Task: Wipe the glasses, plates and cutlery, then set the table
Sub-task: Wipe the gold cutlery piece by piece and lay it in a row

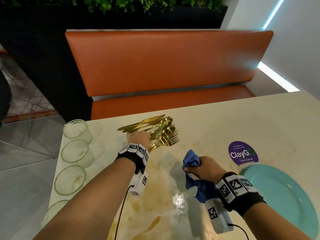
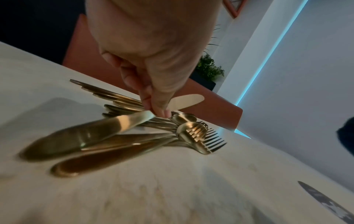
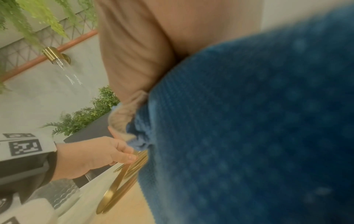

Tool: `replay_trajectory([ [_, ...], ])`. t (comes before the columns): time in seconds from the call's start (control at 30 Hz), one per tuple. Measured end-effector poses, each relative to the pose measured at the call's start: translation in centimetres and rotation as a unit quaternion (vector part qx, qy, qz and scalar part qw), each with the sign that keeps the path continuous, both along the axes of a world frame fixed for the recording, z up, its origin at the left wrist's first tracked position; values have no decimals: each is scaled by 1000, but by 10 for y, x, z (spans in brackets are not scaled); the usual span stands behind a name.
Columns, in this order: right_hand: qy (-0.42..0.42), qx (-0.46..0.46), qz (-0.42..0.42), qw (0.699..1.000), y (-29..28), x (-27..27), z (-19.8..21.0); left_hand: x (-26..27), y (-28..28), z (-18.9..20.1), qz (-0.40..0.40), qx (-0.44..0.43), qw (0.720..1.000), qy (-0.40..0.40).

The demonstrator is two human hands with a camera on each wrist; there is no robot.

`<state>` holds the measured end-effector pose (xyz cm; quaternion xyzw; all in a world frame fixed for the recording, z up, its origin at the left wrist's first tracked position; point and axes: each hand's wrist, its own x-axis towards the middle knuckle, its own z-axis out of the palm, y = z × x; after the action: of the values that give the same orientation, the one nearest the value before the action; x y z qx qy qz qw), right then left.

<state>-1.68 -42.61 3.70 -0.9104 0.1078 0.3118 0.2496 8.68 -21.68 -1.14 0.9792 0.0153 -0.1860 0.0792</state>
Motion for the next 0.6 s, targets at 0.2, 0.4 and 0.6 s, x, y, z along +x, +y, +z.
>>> replay_trajectory([
  [0.2, 14, 2, -5, 1000, -9, 1, -5, 27, 1, -3, -9, 9, 1000, 19],
  [0.4, 20, 12, -15, 1000, -16, 6, -13, 67, 21, 12, -25, 113, 993, 4],
  [0.6, 21, 32, -12, 999, -10, 17, -16, 77, 26, 1, -55, 142, 988, 10],
])
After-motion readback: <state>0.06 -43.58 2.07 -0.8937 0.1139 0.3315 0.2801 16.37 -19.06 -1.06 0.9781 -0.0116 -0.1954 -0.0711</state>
